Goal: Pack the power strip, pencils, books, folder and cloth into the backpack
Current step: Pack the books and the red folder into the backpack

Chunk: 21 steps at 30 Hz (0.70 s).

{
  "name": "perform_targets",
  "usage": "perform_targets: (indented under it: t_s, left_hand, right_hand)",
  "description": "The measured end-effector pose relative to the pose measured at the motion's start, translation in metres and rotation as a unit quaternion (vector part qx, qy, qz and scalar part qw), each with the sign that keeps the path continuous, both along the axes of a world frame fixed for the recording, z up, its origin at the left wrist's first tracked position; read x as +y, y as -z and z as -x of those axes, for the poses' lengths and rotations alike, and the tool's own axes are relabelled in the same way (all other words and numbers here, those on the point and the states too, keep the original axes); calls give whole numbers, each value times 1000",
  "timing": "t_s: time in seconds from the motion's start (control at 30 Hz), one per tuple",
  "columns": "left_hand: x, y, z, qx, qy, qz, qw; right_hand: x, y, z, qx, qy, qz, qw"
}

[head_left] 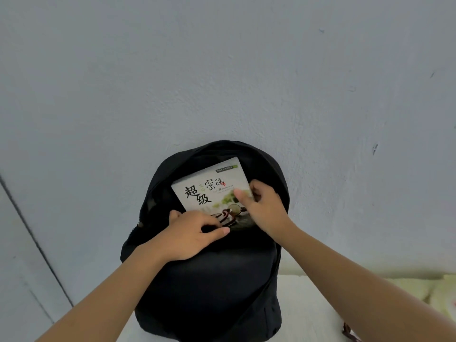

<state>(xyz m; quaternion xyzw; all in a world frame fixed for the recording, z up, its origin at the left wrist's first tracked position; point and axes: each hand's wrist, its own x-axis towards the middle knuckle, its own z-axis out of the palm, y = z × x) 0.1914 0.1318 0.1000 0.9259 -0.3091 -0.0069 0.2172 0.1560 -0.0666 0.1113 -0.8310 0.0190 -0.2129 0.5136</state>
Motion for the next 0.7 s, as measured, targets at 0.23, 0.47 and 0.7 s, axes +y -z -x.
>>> perform_targets:
  t_s: [0.23, 0.47, 0.7]
  left_hand:
    - [1, -1, 3, -10, -19, 20, 1000]
    - [2, 3, 11, -32, -30, 63, 997]
    - [-1, 3, 8, -38, -46, 67, 996]
  right_hand:
    - [-4, 12, 10, -36, -56, 245, 967]
    - [-18, 22, 21, -105, -31, 133, 985]
    - [-28, 10, 25, -106, 17, 353, 929]
